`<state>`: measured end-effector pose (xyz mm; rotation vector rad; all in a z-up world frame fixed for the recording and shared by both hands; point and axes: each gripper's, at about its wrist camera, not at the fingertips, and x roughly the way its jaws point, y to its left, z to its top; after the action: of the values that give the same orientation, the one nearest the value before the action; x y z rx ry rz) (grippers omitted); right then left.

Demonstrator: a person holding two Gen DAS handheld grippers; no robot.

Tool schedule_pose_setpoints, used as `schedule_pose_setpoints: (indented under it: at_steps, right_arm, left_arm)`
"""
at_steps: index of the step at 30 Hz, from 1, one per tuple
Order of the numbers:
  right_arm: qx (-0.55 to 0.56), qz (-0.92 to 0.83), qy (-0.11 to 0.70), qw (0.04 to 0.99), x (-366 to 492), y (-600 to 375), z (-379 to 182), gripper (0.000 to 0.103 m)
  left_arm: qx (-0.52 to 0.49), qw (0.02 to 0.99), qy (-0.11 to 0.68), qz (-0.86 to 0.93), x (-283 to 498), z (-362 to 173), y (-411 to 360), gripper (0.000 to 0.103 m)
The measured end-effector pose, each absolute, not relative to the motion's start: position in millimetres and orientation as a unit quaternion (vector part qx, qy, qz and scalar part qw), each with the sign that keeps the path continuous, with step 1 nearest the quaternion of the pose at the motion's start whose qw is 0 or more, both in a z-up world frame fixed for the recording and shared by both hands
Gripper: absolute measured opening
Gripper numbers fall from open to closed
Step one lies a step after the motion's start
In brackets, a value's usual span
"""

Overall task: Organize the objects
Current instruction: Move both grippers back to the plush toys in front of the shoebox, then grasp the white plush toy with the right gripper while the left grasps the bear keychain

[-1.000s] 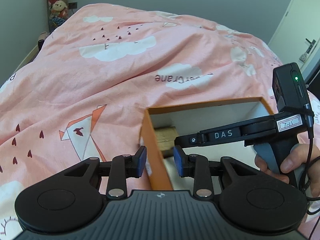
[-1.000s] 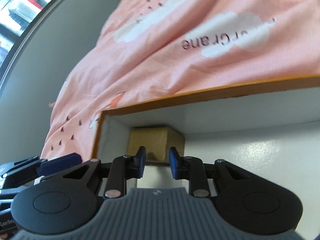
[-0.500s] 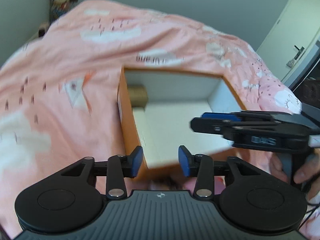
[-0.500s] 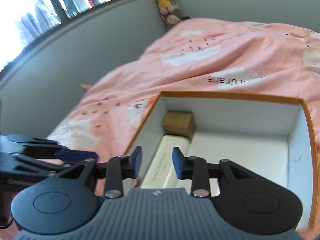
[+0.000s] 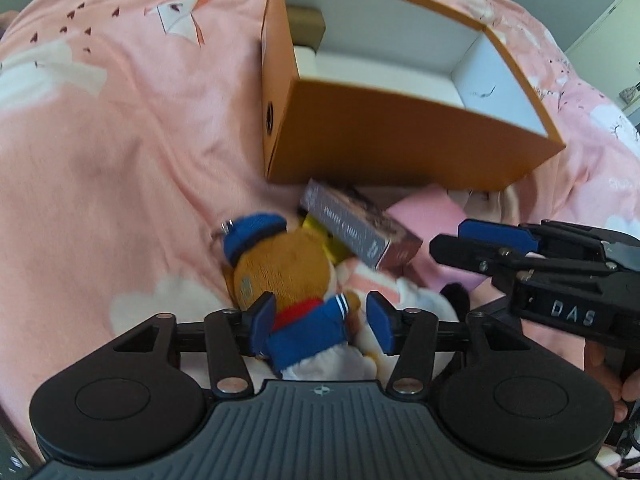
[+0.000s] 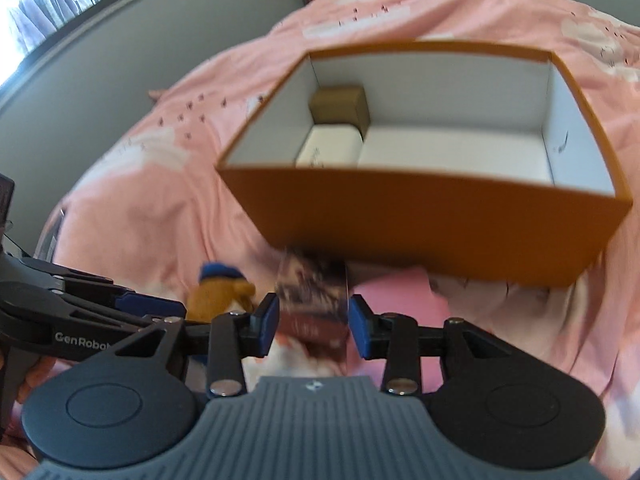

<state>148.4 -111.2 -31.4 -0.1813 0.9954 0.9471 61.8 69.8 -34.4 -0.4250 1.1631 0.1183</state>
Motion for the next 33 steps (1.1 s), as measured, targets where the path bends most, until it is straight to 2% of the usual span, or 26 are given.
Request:
schedule_pose_setpoints:
  at_steps: [6, 15, 17, 19, 27, 33]
  right_arm:
    - [-0.1, 0.444, 0.48, 0.75, 140, -111, -46, 0.042]
    - [-0.132, 0.46, 0.498, 0.723, 137, -111, -54, 0.053]
    - [-0.144, 0.469, 0.502, 0.712, 137, -111, -56, 0.056]
    - [-0.149, 0.48, 0.509, 0.699, 138, -111, -57, 0.058]
    - [-0.188, 0.519, 0.521, 0.651, 141, -92, -65, 0.065]
    - [-0.19, 0.531, 0.551, 0.616, 145, -77, -81, 0.068]
  left_arm:
    - [-0.162, 0.817, 0.549, 0.072, 65, -48, 58, 0.071]
    - [-0.148, 0.814, 0.557, 0.069, 68, -58, 59, 0.078]
    - [-0.141, 0.814, 0.56, 0.064, 67, -59, 58, 0.077]
    - [-0.117, 0.811, 0.571, 0.056, 66, -60, 55, 0.065]
    - [-0.118, 0.809, 0.574, 0.052, 52, -53, 61, 0.055]
    - [-0.131, 0.811, 0.568, 0.052, 52, -53, 65, 0.054]
